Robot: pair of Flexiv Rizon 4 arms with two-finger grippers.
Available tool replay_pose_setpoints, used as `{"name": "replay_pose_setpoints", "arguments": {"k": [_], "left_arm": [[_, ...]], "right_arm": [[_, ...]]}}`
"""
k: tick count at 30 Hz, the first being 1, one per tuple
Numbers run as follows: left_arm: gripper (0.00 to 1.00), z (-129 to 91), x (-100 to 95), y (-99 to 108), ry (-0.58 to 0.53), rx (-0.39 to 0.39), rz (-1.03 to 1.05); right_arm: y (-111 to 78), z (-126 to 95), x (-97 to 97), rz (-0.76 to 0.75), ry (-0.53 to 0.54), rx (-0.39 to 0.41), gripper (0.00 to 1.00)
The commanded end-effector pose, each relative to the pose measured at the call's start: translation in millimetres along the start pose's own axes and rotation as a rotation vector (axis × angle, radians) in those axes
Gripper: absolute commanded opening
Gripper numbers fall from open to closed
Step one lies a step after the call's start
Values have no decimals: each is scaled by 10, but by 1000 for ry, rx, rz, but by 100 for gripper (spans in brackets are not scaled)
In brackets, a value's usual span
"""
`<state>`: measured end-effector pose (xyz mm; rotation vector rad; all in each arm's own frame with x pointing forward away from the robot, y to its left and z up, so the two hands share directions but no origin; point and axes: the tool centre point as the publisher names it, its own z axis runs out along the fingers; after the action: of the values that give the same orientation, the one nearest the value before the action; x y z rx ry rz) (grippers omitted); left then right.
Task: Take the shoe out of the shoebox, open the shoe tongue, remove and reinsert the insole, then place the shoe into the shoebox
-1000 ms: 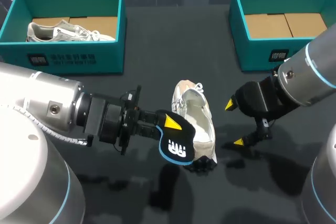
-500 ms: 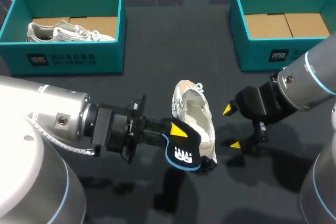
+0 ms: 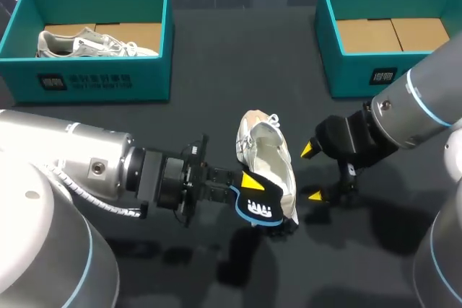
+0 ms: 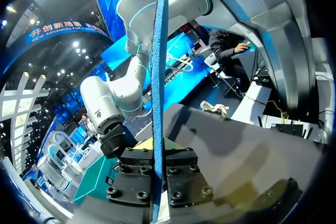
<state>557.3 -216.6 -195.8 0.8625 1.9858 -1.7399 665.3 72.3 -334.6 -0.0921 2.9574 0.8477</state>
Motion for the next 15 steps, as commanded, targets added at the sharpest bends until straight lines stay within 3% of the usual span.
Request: {"name": "replay_pose_setpoints", "arguments": {"k": [1, 15], "left_arm": [[0, 262, -17, 134, -14, 20, -10], [0, 368, -20, 202, -69, 40, -24]], "right_arm": [[-20, 146, -32, 19, 4, 4, 100], [-66, 297, -9, 59, 7, 16, 100]]}}
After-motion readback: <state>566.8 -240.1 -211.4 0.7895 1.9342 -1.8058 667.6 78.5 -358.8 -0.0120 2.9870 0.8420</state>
